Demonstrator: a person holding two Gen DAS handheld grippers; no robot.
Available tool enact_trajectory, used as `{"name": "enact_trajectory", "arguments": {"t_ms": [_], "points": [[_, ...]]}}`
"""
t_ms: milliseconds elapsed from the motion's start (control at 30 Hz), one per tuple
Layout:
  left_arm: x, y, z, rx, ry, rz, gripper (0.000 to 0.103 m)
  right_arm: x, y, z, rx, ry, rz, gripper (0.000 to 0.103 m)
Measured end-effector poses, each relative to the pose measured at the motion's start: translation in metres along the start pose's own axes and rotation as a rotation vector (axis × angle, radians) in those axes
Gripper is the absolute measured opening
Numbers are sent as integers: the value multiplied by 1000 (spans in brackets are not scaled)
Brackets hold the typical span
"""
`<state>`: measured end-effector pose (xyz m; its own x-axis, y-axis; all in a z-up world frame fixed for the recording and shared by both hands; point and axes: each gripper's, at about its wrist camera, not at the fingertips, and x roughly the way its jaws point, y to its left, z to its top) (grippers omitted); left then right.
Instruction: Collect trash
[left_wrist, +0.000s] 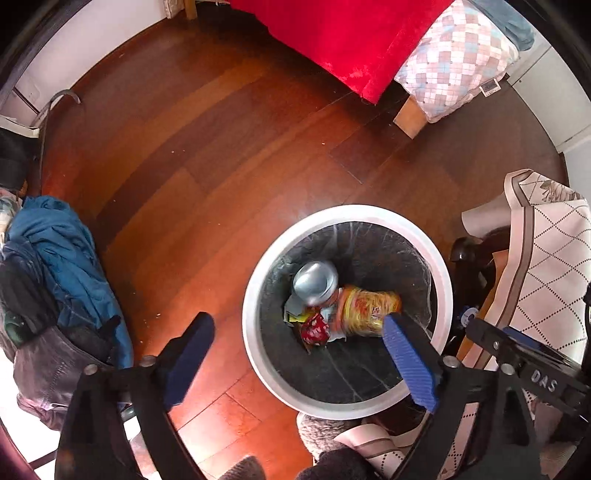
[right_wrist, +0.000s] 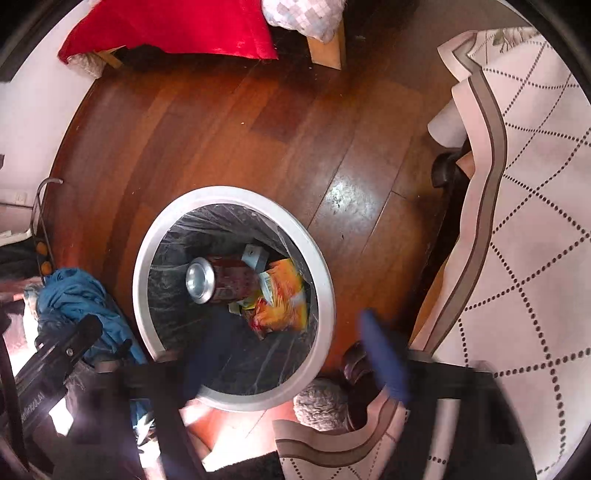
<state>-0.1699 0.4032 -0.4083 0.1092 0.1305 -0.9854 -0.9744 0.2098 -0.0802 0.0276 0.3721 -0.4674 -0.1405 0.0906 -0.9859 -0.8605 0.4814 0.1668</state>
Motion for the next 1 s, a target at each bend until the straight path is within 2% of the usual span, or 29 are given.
{"name": "enact_trajectory", "arguments": {"t_ms": [33, 100, 133, 233, 467, 1000], "points": [[-5, 0, -2, 0, -7, 10, 99, -3, 2, -4, -19, 2, -1, 90], [-14, 3, -6, 8, -28, 22, 99, -8, 1, -4, -30, 17, 12, 101], [-21, 3, -7, 13, -38, 29, 100, -11, 2, -7, -37, 24, 19, 103], [-43, 5, -15, 27, -72, 43, 102, -27, 11, -16, -74, 25, 18, 103], [-106, -1, -37, 47, -142, 37, 103, -88, 20, -43, -119, -46, 53, 103], [-280, -19, -102, 118, -340, -111, 103, -282, 12, -138, -196, -243, 212, 103]]}}
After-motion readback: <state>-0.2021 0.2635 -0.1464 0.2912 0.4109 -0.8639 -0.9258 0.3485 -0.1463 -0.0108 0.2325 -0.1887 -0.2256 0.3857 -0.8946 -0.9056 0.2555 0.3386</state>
